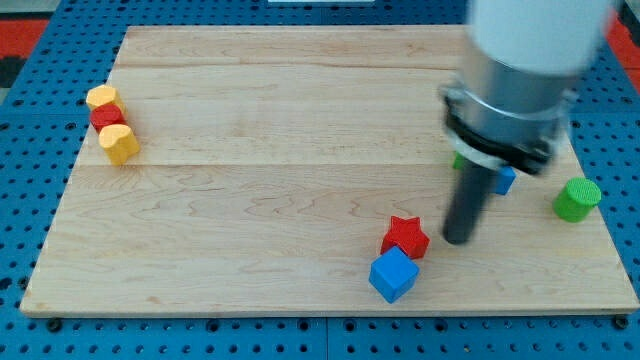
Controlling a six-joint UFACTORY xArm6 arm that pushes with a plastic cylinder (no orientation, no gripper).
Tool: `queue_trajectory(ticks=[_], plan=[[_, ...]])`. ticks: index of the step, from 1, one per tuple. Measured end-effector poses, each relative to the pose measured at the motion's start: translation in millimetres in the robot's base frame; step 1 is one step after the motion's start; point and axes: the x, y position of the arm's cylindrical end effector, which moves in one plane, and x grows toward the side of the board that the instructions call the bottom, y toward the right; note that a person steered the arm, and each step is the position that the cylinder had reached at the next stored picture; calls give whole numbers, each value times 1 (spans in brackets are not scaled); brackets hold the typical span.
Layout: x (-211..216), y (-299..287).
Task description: Move the red star to the right of the red circle
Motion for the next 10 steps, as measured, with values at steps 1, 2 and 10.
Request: queue_trajectory(ticks=[1, 2, 10], plan=[[27, -23], [35, -70], [-40, -53]])
